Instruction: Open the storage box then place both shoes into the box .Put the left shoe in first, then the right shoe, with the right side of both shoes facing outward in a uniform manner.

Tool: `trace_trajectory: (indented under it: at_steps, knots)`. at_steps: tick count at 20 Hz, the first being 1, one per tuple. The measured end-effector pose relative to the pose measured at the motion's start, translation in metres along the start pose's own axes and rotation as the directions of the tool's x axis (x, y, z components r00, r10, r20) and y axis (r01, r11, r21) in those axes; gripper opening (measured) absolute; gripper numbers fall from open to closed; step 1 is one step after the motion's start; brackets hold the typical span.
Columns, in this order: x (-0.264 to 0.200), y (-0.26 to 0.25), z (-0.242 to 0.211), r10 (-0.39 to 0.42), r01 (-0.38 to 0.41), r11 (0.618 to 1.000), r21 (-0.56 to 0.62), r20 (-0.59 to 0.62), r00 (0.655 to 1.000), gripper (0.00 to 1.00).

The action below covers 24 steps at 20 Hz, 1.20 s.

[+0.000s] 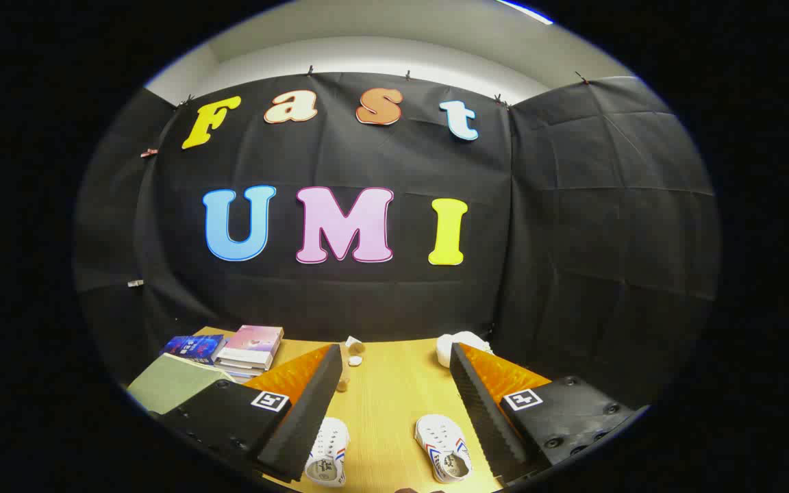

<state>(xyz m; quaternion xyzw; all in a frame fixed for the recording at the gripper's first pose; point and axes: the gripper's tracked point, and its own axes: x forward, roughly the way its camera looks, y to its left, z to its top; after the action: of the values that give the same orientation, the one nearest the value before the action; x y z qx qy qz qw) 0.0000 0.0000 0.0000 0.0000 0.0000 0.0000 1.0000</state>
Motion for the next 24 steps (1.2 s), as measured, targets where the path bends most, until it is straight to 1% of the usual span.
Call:
trace_trajectory:
  at_steps: [8,11,18,22,24]
  knots:
    - [0.007,0.010,-0.007,0.018,-0.018,1.000,0.012,-0.022,1.000,0.97]
    - [0.010,0.012,-0.015,0.019,-0.020,1.000,-0.022,-0.044,0.999,0.97]
    - [0.017,0.027,-0.029,0.059,-0.060,0.998,-0.008,-0.093,0.994,0.97]
    - [0.023,0.044,-0.040,0.122,-0.121,0.992,0.019,-0.142,0.982,0.97]
    - [0.022,0.062,-0.057,0.198,-0.188,0.980,0.065,-0.207,0.958,0.97]
